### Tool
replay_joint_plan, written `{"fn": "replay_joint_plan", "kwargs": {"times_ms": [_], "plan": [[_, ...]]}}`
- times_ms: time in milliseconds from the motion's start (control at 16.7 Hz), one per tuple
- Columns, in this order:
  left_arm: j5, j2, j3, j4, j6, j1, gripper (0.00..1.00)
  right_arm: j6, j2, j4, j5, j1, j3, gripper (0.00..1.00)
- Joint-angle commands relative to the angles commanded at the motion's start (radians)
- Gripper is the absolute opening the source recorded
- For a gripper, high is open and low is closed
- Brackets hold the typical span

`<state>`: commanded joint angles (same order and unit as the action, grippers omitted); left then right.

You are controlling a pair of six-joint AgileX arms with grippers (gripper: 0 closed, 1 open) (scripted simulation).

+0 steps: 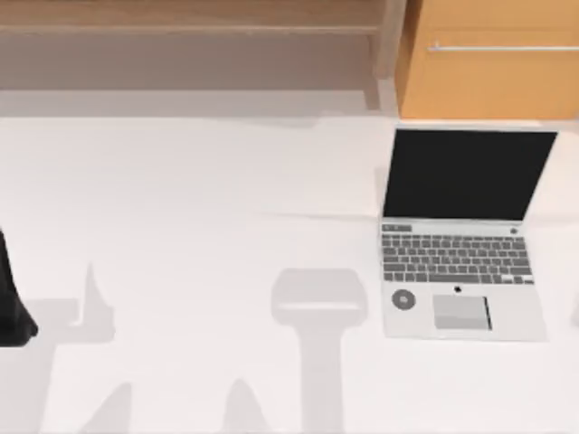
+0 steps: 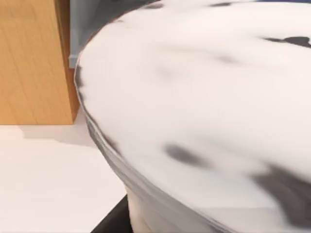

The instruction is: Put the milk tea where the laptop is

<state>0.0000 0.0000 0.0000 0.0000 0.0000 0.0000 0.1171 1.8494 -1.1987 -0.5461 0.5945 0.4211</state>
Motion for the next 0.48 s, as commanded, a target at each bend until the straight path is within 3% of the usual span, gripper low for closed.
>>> {"fn": "replay_joint_plan", "kwargs": {"times_ms": [480], "plan": [[0.0,0.0,0.0,0.0,0.0,0.0,1.0,-0.022,-0.141,-0.012,0.076,-0.085,0.022,0.0]]}}
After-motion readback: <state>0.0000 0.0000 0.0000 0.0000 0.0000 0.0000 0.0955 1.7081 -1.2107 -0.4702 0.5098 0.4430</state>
